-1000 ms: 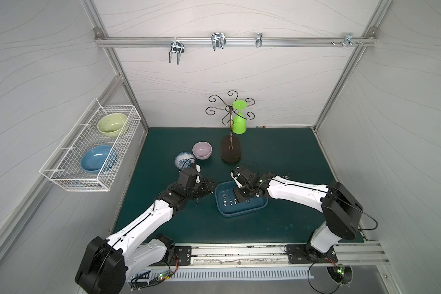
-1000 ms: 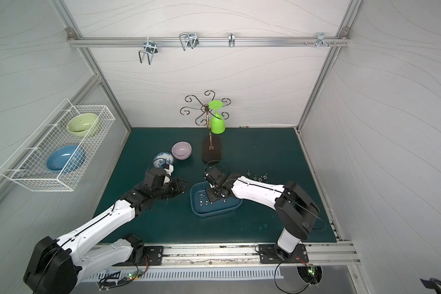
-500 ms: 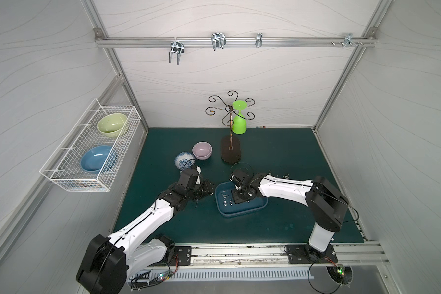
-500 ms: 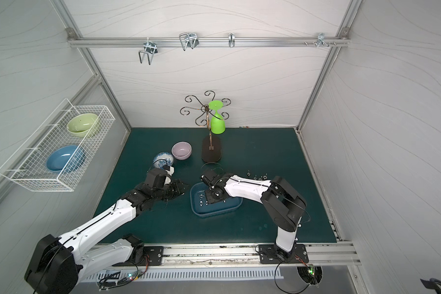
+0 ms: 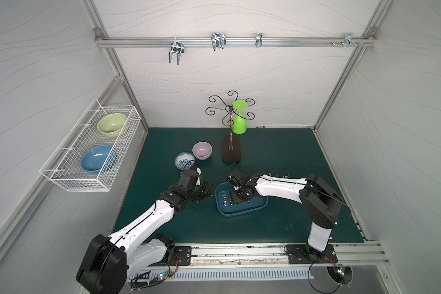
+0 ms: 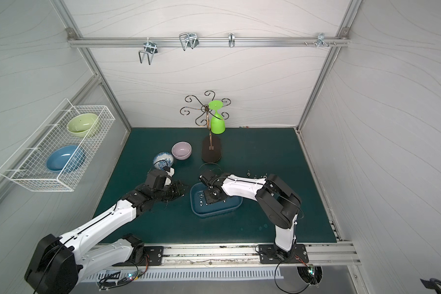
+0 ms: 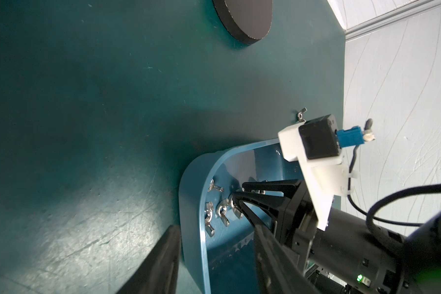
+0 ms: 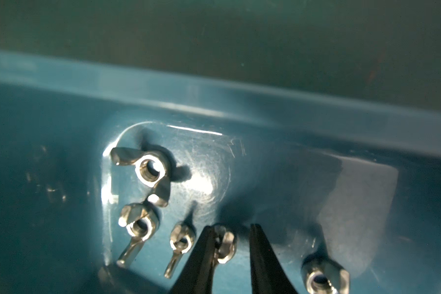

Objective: Take out the wing nut from the storage box
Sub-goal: Pick up the wing nut from the storage box.

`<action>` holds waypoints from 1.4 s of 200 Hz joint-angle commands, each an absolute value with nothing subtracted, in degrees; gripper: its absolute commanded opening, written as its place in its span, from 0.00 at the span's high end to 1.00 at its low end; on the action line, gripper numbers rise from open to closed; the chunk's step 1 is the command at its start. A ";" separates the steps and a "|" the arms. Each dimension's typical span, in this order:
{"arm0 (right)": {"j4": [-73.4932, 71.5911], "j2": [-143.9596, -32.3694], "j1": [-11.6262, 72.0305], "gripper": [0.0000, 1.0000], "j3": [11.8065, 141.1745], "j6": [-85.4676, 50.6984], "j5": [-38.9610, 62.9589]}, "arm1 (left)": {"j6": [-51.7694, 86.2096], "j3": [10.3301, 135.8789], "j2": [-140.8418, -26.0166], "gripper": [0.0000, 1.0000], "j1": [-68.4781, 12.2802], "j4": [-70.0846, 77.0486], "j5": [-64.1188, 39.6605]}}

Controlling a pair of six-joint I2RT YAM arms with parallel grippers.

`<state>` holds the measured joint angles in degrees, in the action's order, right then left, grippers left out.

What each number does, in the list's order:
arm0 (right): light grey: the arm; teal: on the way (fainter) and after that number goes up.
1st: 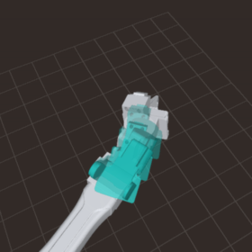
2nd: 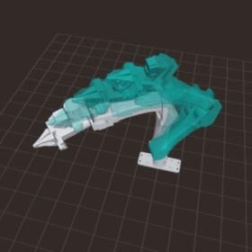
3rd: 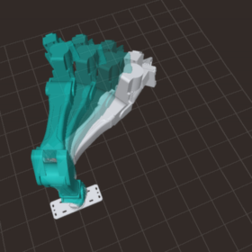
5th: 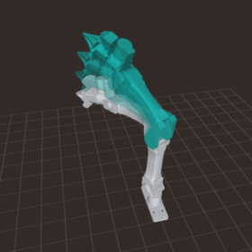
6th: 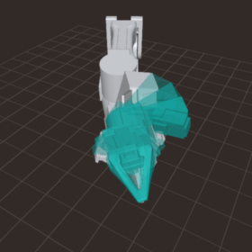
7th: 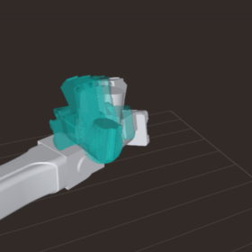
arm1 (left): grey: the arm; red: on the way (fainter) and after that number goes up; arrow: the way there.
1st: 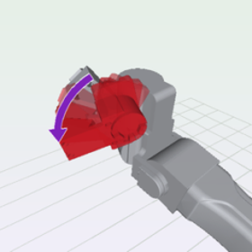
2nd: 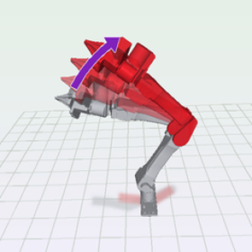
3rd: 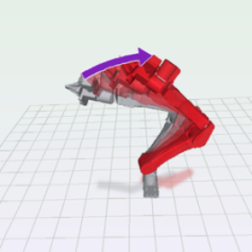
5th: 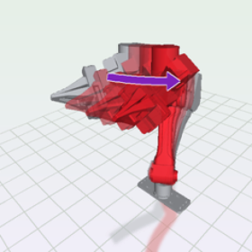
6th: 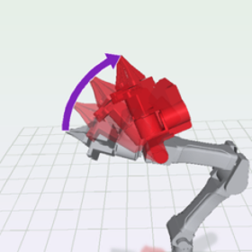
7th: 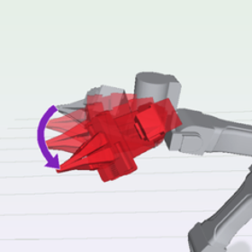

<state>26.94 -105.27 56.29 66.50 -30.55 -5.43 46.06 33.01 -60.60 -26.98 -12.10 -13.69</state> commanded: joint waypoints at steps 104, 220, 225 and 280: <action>24.89 -101.73 56.26 1.00 68.12 -28.50 -8.81 | 44.30 34.76 -61.55 0.50 -26.63 -10.25 -14.41; 29.17 -88.95 48.65 1.00 62.23 -27.49 -16.05 | 44.99 38.79 -68.57 0.54 -29.66 -4.19 -19.87; 29.18 -87.84 47.70 1.00 61.35 -27.44 -16.29 | 44.70 39.43 -69.08 0.54 -30.33 -3.86 -19.84; 29.64 -80.50 33.96 1.00 51.29 -29.63 -18.19 | 40.46 52.56 -78.74 0.55 -40.15 -2.95 -21.55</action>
<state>27.31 -82.13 39.00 54.89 -28.67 -16.93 43.46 46.33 -75.29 -36.99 -6.46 -19.92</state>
